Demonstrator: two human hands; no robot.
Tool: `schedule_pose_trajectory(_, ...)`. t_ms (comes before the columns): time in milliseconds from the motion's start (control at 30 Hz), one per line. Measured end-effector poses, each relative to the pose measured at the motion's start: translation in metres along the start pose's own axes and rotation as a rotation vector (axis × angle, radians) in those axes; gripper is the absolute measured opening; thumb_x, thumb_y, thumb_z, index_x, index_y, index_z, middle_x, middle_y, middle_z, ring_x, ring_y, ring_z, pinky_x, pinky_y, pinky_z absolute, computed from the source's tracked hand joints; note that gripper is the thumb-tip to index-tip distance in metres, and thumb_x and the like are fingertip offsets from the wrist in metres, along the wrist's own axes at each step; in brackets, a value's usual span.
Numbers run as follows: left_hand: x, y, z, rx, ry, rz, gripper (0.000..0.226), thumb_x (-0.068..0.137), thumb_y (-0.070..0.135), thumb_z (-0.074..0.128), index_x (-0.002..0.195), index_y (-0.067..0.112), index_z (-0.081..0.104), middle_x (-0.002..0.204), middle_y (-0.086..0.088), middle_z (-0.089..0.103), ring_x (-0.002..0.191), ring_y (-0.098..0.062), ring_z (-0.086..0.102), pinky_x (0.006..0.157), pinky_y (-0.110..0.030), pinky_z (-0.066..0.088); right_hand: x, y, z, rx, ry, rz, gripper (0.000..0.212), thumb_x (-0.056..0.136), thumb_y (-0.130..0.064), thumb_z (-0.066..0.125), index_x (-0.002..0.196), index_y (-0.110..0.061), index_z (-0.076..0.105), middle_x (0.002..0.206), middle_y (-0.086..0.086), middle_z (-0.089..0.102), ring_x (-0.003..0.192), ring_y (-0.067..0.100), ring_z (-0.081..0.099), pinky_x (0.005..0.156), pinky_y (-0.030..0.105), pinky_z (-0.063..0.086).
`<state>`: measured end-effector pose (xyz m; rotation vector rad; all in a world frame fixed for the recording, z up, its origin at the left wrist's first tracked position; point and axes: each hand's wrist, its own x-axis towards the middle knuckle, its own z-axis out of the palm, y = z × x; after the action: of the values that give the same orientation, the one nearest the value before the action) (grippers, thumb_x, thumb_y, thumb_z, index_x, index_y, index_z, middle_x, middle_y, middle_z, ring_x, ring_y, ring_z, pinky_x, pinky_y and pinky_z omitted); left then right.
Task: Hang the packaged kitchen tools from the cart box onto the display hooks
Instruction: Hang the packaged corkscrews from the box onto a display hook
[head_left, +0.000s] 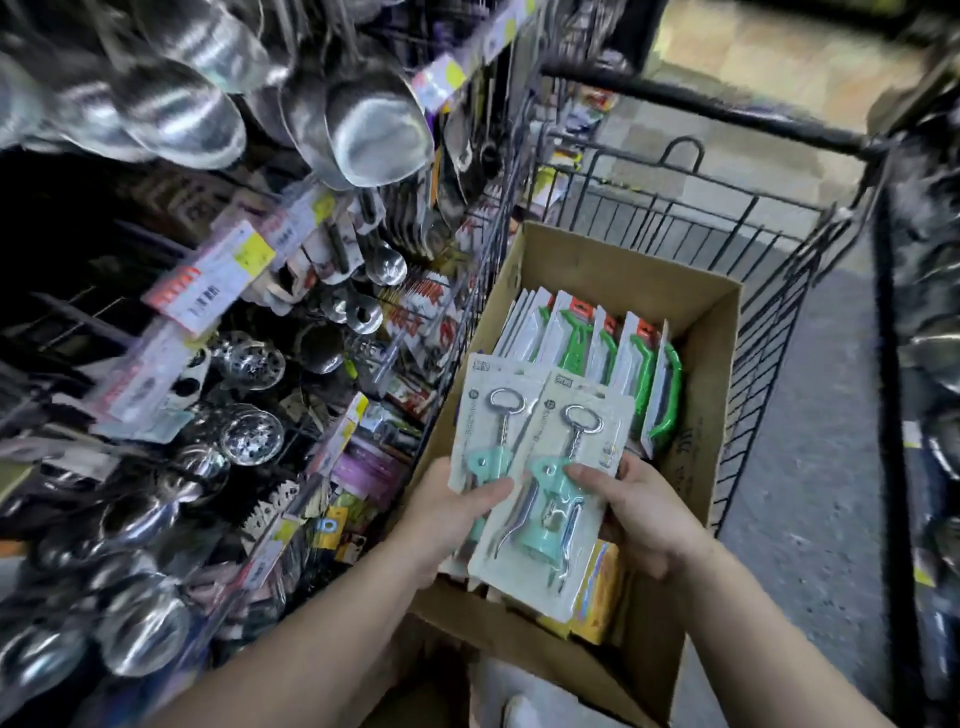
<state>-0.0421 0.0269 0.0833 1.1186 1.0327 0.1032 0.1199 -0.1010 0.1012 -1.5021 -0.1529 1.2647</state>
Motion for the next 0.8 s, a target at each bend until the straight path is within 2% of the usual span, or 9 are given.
schedule_pose_trajectory(67, -0.011, -0.007, -0.002, 0.007, 0.075, 0.031, 0.033, 0.087, 0.021, 0.078, 0.116, 0.015, 0.064, 0.112, -0.002, 0.075, 0.102, -0.02, 0.072, 0.095, -0.046, 0.056, -0.012, -0.005, -0.002, -0.016, -0.019, -0.022, 0.024, 0.095, -0.004, 0.059, 0.119, -0.006, 0.061, 0.097, 0.008, 0.077, 0.081, 0.022, 0.076, 0.06, 0.031, 0.059)
schedule_pose_trajectory(133, -0.025, -0.016, -0.003, 0.006, 0.134, 0.07, 0.036, 0.086, 0.023, 0.079, 0.118, 0.015, 0.066, 0.113, -0.002, 0.076, 0.104, -0.021, 0.071, 0.097, -0.047, 0.055, -0.027, -0.009, -0.006, -0.038, -0.033, -0.063, 0.019, 0.096, -0.001, 0.058, 0.115, -0.004, 0.061, 0.08, 0.004, 0.076, 0.058, 0.014, 0.071, 0.043, 0.022, 0.051)
schedule_pose_trajectory(200, -0.042, -0.026, -0.004, 0.003, 0.186, 0.107, 0.038, 0.085, 0.026, 0.08, 0.119, 0.017, 0.066, 0.112, 0.0, 0.076, 0.104, -0.018, 0.071, 0.097, -0.044, 0.055, -0.041, -0.011, -0.011, -0.07, -0.046, -0.101, 0.021, 0.095, -0.001, 0.059, 0.115, -0.004, 0.06, 0.084, 0.009, 0.075, 0.054, 0.014, 0.07, 0.038, 0.02, 0.046)
schedule_pose_trajectory(267, -0.062, -0.033, -0.002, -0.004, 0.22, 0.145, 0.035, 0.086, 0.027, 0.079, 0.118, 0.019, 0.067, 0.11, 0.003, 0.076, 0.103, -0.017, 0.071, 0.095, -0.041, 0.056, -0.055, -0.012, -0.014, -0.085, -0.082, -0.129, 0.023, 0.094, -0.002, 0.061, 0.116, -0.005, 0.061, 0.097, 0.014, 0.075, 0.064, 0.018, 0.074, 0.043, 0.022, 0.051)
schedule_pose_trajectory(333, -0.086, -0.04, 0.0, -0.019, 0.261, 0.18, 0.026, 0.088, 0.021, 0.076, 0.113, 0.02, 0.069, 0.106, 0.003, 0.077, 0.1, -0.016, 0.072, 0.092, -0.038, 0.056, -0.068, -0.01, -0.014, -0.115, -0.113, -0.158, 0.026, 0.092, -0.003, 0.063, 0.118, -0.006, 0.062, 0.103, 0.014, 0.076, 0.079, 0.024, 0.076, 0.058, 0.031, 0.059)
schedule_pose_trajectory(400, -0.109, -0.049, 0.0, -0.039, 0.324, 0.21, 0.022, 0.089, 0.018, 0.075, 0.11, 0.02, 0.07, 0.103, 0.003, 0.078, 0.1, -0.019, 0.072, 0.092, -0.041, 0.057, -0.08, -0.008, -0.008, -0.162, -0.14, -0.193, 0.028, 0.091, -0.004, 0.066, 0.119, -0.008, 0.063, 0.106, 0.01, 0.076, 0.091, 0.027, 0.075, 0.07, 0.036, 0.06)
schedule_pose_trajectory(500, -0.148, -0.06, -0.006, -0.08, 0.422, 0.237, 0.023, 0.089, 0.018, 0.076, 0.11, 0.02, 0.069, 0.1, 0.004, 0.078, 0.096, -0.017, 0.072, 0.092, -0.044, 0.057, -0.098, -0.008, 0.008, -0.212, -0.227, -0.231, 0.027, 0.09, -0.005, 0.067, 0.117, -0.008, 0.064, 0.108, 0.009, 0.076, 0.094, 0.027, 0.074, 0.071, 0.033, 0.06)
schedule_pose_trajectory(633, -0.2, -0.078, -0.028, -0.174, 0.543, 0.264, 0.026, 0.087, 0.022, 0.077, 0.111, 0.028, 0.067, 0.101, 0.007, 0.078, 0.097, -0.016, 0.073, 0.091, -0.043, 0.058, -0.118, -0.004, 0.046, -0.275, -0.345, -0.276, 0.025, 0.09, -0.005, 0.067, 0.115, -0.009, 0.065, 0.106, 0.01, 0.076, 0.095, 0.03, 0.074, 0.077, 0.04, 0.059)
schedule_pose_trajectory(800, -0.267, -0.104, -0.067, -0.247, 0.755, 0.299, 0.031, 0.085, 0.03, 0.079, 0.112, 0.02, 0.069, 0.102, 0.002, 0.078, 0.097, -0.021, 0.073, 0.087, -0.042, 0.059, -0.141, 0.01, 0.116, -0.382, -0.497, -0.292, 0.025, 0.091, -0.009, 0.068, 0.115, -0.004, 0.065, 0.106, 0.015, 0.075, 0.093, 0.03, 0.073, 0.073, 0.036, 0.057)
